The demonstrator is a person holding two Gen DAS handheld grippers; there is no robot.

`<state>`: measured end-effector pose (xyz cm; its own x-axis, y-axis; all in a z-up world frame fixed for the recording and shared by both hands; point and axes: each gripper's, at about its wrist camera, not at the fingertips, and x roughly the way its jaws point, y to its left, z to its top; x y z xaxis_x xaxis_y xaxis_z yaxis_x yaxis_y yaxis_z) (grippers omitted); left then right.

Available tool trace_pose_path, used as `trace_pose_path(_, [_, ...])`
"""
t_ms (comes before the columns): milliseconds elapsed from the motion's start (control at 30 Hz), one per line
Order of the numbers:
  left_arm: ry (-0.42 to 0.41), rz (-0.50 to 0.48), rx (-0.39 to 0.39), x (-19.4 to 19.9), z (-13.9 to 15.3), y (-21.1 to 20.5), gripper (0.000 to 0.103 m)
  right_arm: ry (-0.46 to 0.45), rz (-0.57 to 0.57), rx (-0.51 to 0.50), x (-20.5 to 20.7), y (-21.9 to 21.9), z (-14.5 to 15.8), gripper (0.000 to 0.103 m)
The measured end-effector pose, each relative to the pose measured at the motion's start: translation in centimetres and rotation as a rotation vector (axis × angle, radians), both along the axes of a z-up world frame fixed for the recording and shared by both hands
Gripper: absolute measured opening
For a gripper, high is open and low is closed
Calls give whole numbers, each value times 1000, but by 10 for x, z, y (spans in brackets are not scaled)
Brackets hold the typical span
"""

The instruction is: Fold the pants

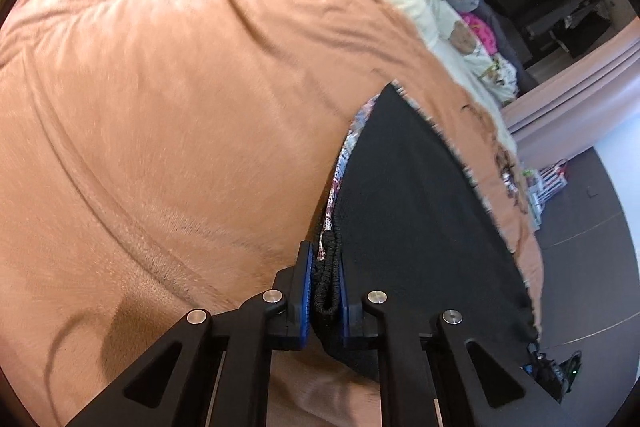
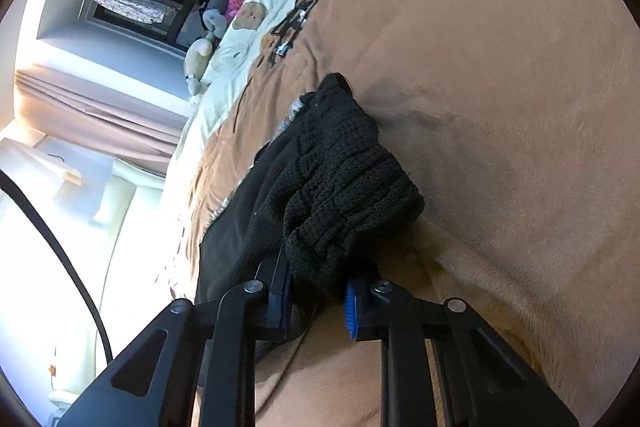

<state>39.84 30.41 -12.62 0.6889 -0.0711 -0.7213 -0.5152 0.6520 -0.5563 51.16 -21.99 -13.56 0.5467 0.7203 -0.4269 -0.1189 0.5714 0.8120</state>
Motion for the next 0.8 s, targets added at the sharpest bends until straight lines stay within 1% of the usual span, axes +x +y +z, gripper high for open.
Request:
trace_pose_path(167, [-30, -13, 9, -10, 28, -3, 11, -19, 15, 3, -8, 1, 2, 14])
trace_pose_path(267, [-39, -18, 22, -18, 40, -6, 11, -25, 25, -3, -10, 0, 6, 14])
trace_pose_path(467, [-41, -12, 12, -43, 45, -11, 11, -36, 56, -20, -21, -6, 10, 13])
trace_pose_path(800, [-58, 4, -4, -104, 49, -29, 11, -20, 106, -44, -33, -16, 17, 13])
